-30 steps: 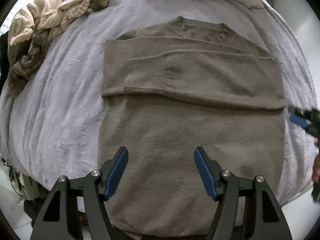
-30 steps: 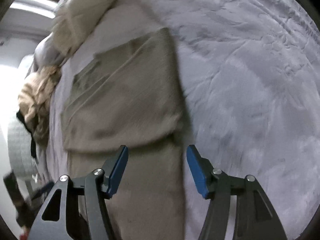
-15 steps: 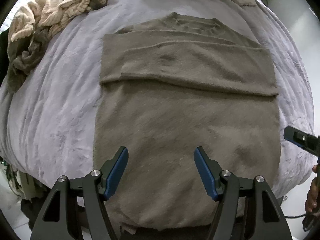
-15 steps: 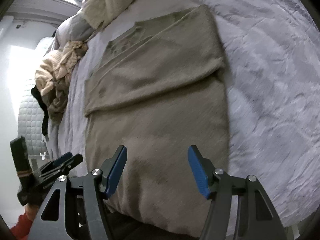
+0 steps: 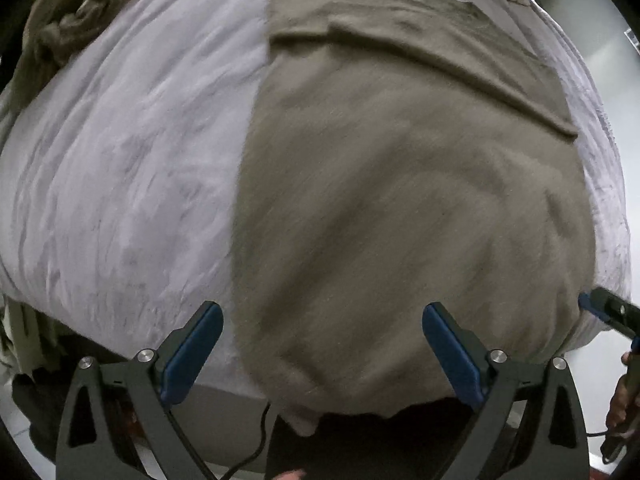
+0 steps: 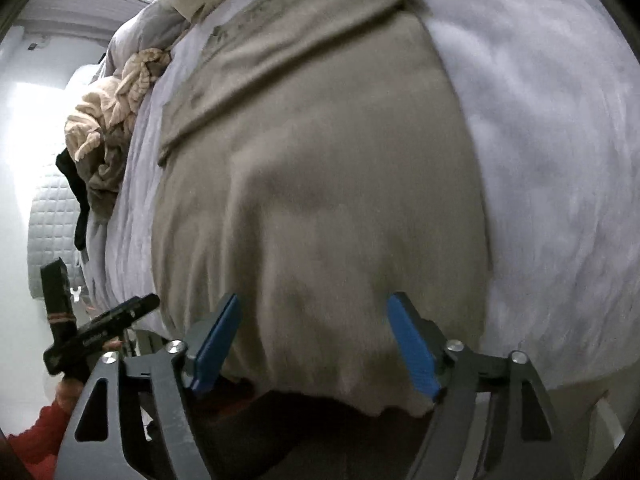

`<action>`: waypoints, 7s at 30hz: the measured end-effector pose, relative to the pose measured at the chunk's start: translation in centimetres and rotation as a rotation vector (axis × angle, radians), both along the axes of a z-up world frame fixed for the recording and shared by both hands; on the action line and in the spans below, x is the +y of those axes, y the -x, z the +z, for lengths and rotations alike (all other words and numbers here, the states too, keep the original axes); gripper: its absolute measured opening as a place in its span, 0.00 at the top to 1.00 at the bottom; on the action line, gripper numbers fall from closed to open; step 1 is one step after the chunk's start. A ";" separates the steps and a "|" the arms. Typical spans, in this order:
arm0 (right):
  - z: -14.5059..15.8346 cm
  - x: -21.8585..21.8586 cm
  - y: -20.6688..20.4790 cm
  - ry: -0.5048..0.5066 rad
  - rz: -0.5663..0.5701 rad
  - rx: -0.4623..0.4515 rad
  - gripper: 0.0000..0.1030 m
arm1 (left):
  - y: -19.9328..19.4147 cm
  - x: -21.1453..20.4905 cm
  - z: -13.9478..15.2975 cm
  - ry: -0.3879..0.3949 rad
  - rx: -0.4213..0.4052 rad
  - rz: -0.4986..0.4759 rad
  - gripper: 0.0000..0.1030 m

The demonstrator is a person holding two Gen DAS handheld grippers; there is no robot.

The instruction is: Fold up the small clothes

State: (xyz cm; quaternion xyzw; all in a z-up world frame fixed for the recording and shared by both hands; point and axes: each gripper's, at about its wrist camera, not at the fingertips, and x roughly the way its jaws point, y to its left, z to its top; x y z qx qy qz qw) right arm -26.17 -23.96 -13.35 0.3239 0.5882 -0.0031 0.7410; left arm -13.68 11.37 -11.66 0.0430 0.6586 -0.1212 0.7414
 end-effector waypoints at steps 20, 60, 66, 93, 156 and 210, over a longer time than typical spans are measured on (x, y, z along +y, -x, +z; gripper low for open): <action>-7.0 1.3 7.2 -0.010 -0.036 0.104 0.23 | 4.8 3.4 -7.3 0.215 0.158 -0.016 0.03; 6.7 -11.0 -21.9 -0.425 -0.201 -0.353 0.85 | -21.6 -2.0 6.1 0.572 -0.123 0.123 0.90; 2.1 -13.7 -26.8 -0.432 -0.254 -0.261 0.85 | -26.6 -4.8 1.7 0.493 -0.090 0.159 0.90; 2.6 -16.9 -31.9 -0.094 -0.149 -0.189 0.40 | -29.1 -8.9 2.1 0.144 -0.230 0.035 0.23; -4.9 2.3 -19.7 -0.490 0.029 0.058 0.39 | -17.3 -0.2 -1.3 0.273 0.032 0.123 0.26; -2.2 -11.1 -11.3 -0.165 -0.569 0.013 0.42 | -13.4 0.8 -0.8 0.207 0.011 0.070 0.30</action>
